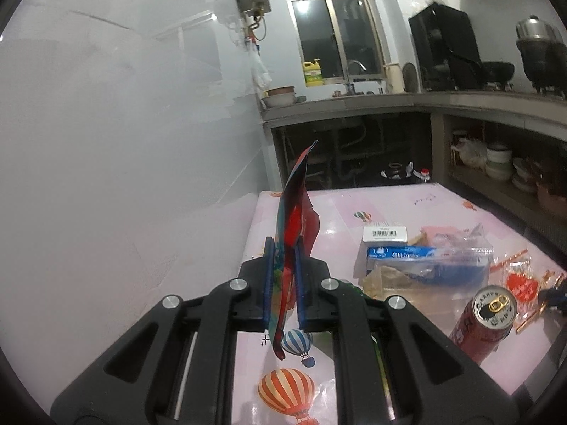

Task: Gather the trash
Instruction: 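Carry the red snack bag and clear candy bag toward the blue wastebasket with both tools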

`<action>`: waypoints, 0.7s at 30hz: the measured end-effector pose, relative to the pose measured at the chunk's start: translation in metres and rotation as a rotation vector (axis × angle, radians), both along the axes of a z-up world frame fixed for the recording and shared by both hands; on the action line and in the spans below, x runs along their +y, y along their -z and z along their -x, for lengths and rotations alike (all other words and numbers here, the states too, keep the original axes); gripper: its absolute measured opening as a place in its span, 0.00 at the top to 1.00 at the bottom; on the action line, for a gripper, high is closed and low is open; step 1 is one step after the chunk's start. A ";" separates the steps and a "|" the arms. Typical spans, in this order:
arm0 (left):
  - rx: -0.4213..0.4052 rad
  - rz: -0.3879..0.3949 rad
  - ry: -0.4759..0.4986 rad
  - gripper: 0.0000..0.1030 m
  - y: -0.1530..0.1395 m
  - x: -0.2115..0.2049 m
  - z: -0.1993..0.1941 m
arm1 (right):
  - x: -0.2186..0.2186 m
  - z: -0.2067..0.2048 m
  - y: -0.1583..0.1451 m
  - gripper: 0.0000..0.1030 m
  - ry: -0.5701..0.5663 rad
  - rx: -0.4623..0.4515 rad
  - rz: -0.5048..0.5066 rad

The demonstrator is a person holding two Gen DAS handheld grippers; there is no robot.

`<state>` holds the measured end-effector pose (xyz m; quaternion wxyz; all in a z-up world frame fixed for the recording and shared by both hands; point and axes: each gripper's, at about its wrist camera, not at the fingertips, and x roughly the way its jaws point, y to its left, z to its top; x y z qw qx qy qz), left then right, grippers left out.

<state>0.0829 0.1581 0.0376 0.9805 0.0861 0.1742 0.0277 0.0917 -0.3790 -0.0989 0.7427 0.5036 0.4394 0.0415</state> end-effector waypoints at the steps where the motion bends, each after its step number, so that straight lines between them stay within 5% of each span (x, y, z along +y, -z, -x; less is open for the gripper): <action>1: -0.003 0.007 -0.002 0.91 -0.001 0.002 0.000 | 0.000 0.001 0.000 0.90 0.001 -0.003 -0.005; 21: -0.155 0.074 0.068 0.92 -0.054 -0.012 0.034 | -0.025 0.055 -0.042 0.96 0.134 -0.139 0.058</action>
